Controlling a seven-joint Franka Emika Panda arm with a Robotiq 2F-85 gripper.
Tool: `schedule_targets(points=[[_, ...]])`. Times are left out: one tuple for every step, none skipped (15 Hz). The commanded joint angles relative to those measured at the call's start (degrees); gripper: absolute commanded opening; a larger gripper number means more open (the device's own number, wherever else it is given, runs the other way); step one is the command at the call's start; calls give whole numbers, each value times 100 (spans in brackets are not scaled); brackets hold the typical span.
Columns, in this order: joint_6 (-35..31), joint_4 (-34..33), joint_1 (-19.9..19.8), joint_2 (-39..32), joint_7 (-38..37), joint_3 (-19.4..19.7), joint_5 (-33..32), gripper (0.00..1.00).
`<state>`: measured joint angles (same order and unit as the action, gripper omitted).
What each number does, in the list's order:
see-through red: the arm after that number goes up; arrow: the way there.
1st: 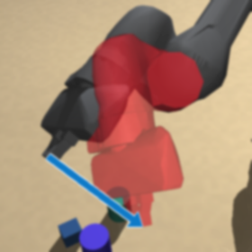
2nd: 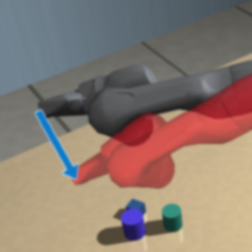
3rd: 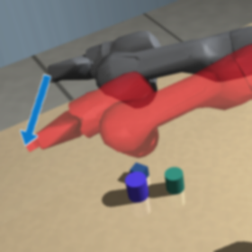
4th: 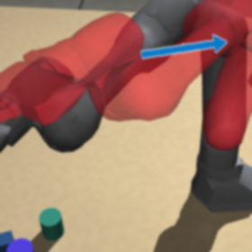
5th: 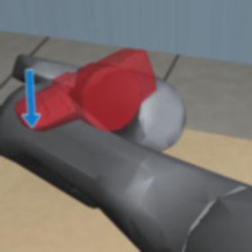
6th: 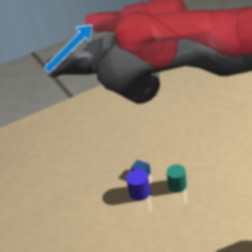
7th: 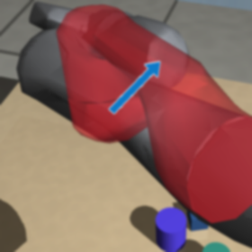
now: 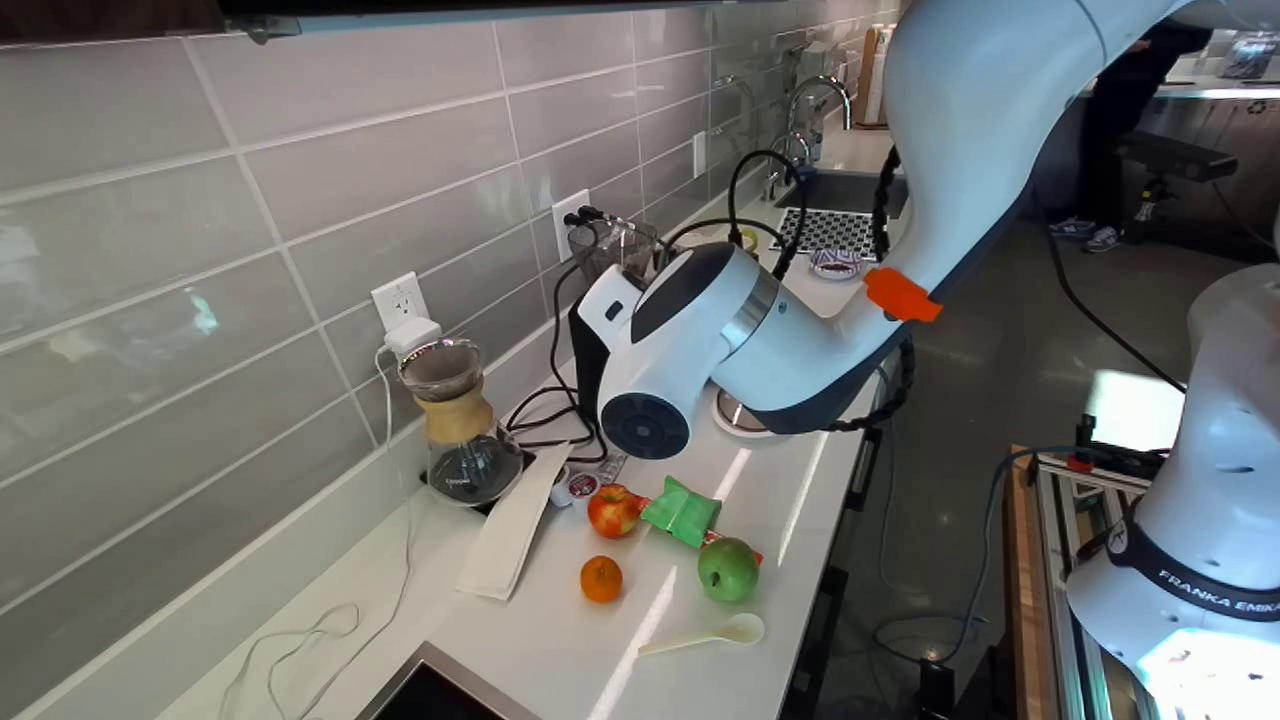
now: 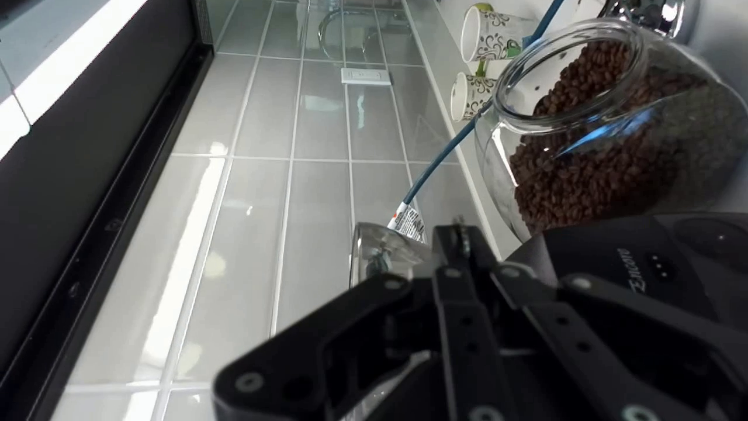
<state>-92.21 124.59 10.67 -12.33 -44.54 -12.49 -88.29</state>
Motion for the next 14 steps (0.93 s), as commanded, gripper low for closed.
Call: schedule_targets(points=[[-41, -50, 76, 106, 180, -4, -102, 1], [-19, -69, 97, 114, 219, -7, -112, 1], [-9, -99, 115, 122, 251, -11, -119, 1], [-42, -114, 122, 141, 284, -14, -132, 1], [-40, -134, 135, 152, 299, -16, -153, 1], [-64, -155, 138, 166, 322, -19, -182, 1], [-81, -166, 143, 192, 333, -19, -227, 1], [-74, -174, 151, 213, 334, -23, -265, 1], [-100, -177, 153, 252, 334, -23, -319, 1], [-103, -187, 156, 281, 322, -24, -372, 1], [-159, -194, 151, 319, 336, -28, -405, 1], [-157, -201, 155, 354, 335, -30, -461, 1], [-175, -195, 154, 407, 312, -32, -492, 1], [-229, -174, 146, 472, 278, -35, -519, 1]])
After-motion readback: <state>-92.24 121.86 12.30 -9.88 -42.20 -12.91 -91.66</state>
